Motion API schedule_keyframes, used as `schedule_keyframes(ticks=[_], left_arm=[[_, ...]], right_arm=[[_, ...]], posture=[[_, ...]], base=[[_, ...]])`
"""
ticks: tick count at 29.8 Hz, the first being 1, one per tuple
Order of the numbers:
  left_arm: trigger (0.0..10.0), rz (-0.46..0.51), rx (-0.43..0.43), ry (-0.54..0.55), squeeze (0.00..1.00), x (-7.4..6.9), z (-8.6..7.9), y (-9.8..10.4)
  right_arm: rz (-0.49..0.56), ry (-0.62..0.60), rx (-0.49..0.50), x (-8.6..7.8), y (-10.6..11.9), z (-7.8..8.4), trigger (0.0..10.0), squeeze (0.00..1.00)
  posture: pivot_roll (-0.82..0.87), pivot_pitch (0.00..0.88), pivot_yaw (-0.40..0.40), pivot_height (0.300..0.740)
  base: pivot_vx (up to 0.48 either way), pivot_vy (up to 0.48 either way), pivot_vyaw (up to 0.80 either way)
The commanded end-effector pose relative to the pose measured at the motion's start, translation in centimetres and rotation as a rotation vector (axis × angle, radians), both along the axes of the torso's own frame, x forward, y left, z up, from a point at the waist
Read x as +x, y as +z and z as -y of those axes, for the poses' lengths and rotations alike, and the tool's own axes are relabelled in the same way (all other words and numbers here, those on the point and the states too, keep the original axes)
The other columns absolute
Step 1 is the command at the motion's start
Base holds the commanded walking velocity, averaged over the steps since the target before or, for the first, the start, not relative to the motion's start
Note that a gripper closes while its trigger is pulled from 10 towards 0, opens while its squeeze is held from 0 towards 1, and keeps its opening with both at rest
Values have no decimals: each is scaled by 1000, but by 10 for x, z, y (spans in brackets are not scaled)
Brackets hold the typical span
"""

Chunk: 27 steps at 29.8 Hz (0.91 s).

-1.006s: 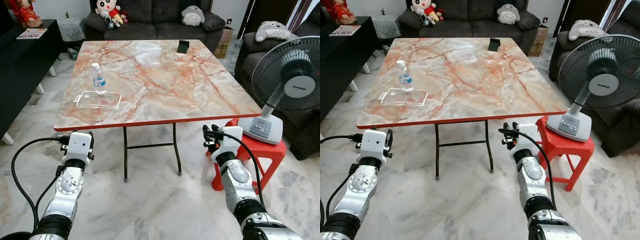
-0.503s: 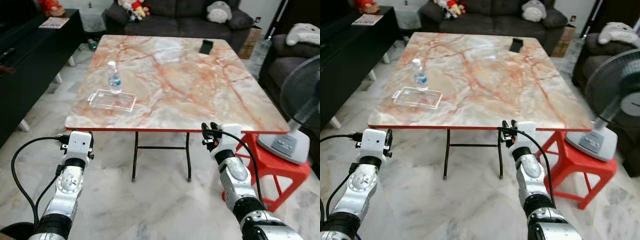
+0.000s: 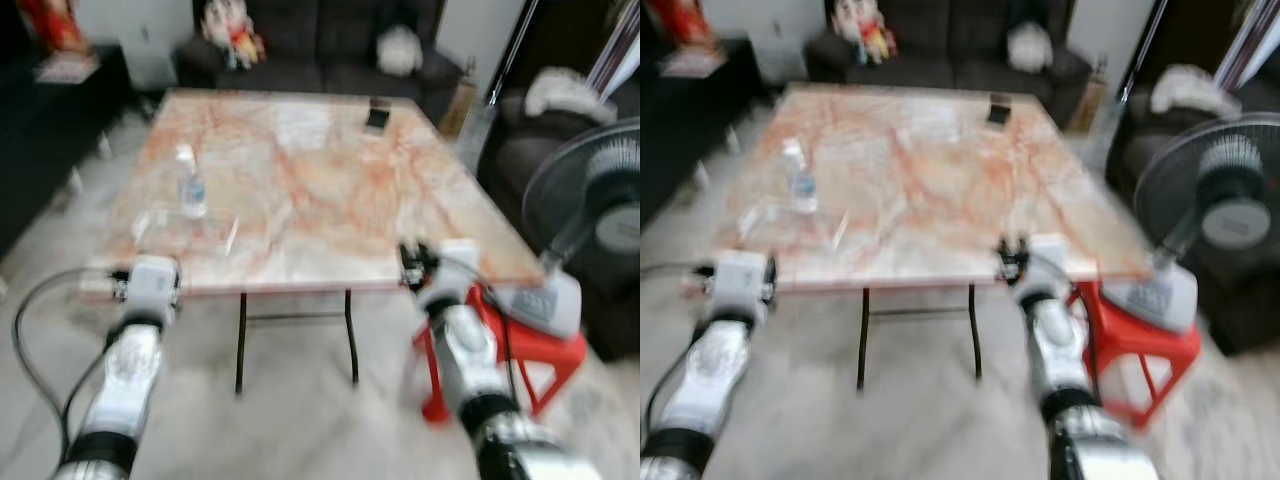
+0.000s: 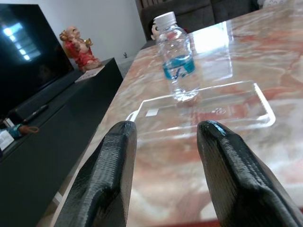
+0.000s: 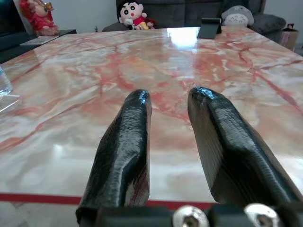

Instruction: Picking trash to rubbish bin

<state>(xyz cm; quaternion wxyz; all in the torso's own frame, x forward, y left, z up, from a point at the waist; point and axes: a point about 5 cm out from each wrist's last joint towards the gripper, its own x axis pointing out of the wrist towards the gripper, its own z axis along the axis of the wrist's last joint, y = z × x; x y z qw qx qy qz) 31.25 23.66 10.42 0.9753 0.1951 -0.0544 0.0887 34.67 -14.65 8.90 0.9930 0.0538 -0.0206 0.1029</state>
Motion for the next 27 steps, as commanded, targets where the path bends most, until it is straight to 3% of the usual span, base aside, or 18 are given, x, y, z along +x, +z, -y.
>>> schedule_keyframes(ticks=[1,27], left_arm=[[10000,9,-5,-24,0,4,9,3],[10000,17,0,-32,0,5,9,7]], right_arm=[[18,-29,-11,2,5,12,10000,0],[21,-8,-33,-1,2,4,10000,0]], posture=[[14,0,-62,740],[17,0,-51,740]], base=[[311,0,0],[314,0,0]])
